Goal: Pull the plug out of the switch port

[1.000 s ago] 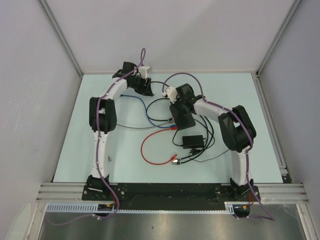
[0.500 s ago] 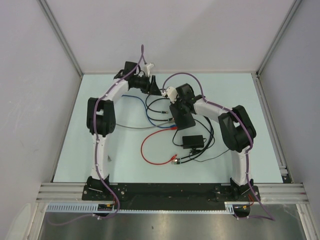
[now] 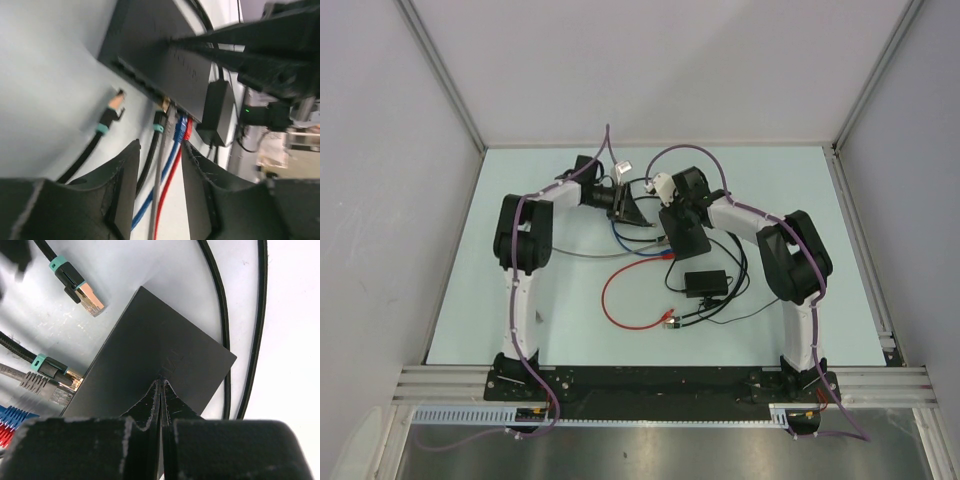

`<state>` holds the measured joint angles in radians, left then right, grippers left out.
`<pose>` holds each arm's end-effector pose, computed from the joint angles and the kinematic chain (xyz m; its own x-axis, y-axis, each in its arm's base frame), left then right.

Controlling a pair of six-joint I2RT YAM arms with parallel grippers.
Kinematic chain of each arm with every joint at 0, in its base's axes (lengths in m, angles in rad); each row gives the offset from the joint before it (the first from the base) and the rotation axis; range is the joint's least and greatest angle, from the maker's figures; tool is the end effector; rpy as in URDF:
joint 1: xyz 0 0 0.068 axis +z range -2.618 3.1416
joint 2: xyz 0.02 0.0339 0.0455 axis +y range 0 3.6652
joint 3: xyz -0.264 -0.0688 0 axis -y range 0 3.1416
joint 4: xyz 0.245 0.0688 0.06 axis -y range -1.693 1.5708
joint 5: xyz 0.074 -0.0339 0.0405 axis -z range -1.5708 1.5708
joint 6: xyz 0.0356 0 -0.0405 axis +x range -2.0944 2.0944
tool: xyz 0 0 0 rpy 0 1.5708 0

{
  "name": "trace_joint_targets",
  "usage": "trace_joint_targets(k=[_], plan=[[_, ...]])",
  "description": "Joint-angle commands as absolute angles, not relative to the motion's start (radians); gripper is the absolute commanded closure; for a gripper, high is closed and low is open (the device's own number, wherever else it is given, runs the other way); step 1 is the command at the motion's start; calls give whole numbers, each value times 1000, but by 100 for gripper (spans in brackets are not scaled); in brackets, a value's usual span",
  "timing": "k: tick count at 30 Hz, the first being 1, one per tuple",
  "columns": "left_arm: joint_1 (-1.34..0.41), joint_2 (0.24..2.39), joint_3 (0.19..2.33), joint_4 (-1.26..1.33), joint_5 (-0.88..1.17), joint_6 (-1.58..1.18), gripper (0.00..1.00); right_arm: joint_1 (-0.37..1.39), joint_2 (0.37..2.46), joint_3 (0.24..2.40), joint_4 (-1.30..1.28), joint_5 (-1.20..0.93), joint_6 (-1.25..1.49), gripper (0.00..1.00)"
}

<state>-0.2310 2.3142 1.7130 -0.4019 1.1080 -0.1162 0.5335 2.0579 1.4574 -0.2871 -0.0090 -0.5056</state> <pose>0.4629 -0.1416 0.1430 -0.8814 0.1541 -0.4466 0.4716 0.3446 -0.8117 0.3863 0.2285 0.1729 -0.3356 -0.7607 -0.5557 -0.7726 0.5597 -0.2996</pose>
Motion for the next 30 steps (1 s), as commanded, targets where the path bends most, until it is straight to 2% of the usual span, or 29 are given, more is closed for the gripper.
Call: trace_joint_targets(k=[1,10,30], plan=[[-267,2312,1671,-334,1210,-164,54,488,2198,1378,-465,11,-497,100],[-325,2397,1736,-305,1213,-207,53,443,2206,1414,-520,-144,-512,100],[-342,2465,1789,-324,1201,-216,59,440,2240,1462,-565,-135,-502,100]])
